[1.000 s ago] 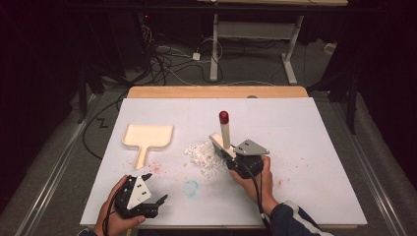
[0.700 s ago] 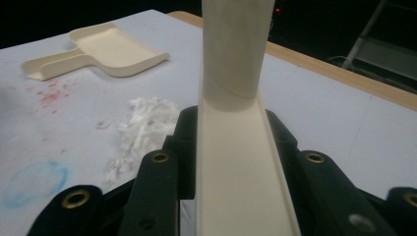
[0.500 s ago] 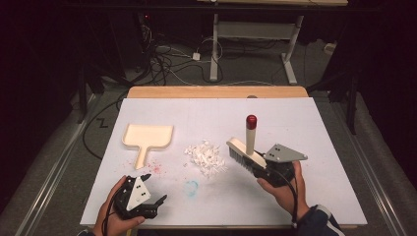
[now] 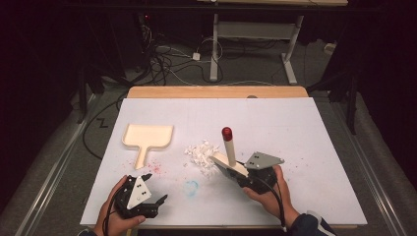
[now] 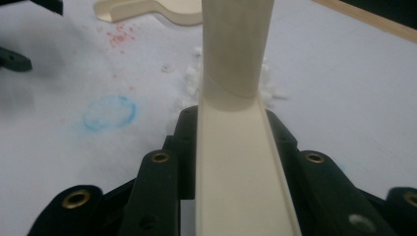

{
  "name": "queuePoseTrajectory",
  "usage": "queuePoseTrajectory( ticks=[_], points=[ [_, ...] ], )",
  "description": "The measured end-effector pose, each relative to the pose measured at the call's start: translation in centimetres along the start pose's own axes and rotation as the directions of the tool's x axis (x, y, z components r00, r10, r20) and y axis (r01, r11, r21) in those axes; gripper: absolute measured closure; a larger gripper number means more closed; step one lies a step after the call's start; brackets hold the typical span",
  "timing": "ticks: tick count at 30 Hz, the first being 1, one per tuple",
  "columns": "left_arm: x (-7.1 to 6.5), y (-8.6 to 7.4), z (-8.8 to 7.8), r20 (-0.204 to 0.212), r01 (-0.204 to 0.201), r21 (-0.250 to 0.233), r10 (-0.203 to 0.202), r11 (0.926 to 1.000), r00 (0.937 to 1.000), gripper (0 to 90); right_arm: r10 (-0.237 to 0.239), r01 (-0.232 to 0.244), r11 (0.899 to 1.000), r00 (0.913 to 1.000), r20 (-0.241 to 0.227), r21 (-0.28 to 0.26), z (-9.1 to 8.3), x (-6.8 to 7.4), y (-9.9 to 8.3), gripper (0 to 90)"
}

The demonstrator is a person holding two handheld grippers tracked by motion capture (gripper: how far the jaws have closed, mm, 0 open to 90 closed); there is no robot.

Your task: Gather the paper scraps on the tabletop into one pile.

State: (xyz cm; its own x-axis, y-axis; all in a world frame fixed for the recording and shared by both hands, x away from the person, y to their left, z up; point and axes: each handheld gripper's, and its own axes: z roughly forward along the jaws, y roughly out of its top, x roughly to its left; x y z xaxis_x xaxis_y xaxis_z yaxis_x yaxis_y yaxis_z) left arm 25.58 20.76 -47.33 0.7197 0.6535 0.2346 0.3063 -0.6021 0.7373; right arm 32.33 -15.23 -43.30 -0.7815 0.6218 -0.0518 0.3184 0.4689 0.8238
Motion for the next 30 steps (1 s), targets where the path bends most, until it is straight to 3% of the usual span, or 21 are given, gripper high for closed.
queuePoseTrajectory(
  ticks=[6,10,14,17,21,25,28,30],
  points=[
    [0.0,-0.1,0.0,-0.001,0.001,0.003,-0.001,1.0,1.0,17.7,-0.029,0.03,0.999,0.9995,0.014,-0.042,0.6,0.3,1.1,67.7],
    [0.0,-0.1,0.0,-0.003,0.003,0.003,-0.003,1.0,1.0,17.8,-0.017,0.019,0.997,0.9994,0.03,-0.078,-0.9,-0.6,1.2,67.7],
    [0.0,-0.1,-0.1,-0.006,0.003,0.005,-0.003,1.0,1.0,17.9,-0.039,0.044,0.991,0.9983,0.043,-0.13,-2.8,-1.6,1.4,67.7],
    [0.0,-0.1,-0.1,-0.007,0.003,0.004,-0.003,1.0,1.0,18.0,-0.03,0.031,0.989,0.9995,0.01,-0.144,-3.6,-2.0,1.2,67.7],
    [0.1,-0.1,-0.2,-0.007,0.005,-0.001,-0.005,1.0,1.0,18.0,-0.054,0.046,0.991,0.9967,-0.06,-0.128,-3.7,-1.3,0.8,67.7],
    [0.2,-0.1,-0.4,-0.008,0.008,-0.009,-0.008,0.9999,0.9999,18.2,-0.104,0.089,0.991,0.9802,-0.168,-0.099,-2.5,0.3,0.4,67.7],
    [0.2,-0.1,-0.5,-0.008,0.009,-0.011,-0.009,0.9999,0.9999,18.5,-0.133,0.121,0.99,0.9694,-0.207,-0.069,-1.2,1.3,0.1,67.7],
    [0.2,-0.1,-0.4,-0.007,0.009,-0.01,-0.009,0.9999,0.9999,18.5,-0.145,0.137,0.989,0.9669,-0.21,-0.05,-0.3,1.5,-0.1,67.7]
  ],
)
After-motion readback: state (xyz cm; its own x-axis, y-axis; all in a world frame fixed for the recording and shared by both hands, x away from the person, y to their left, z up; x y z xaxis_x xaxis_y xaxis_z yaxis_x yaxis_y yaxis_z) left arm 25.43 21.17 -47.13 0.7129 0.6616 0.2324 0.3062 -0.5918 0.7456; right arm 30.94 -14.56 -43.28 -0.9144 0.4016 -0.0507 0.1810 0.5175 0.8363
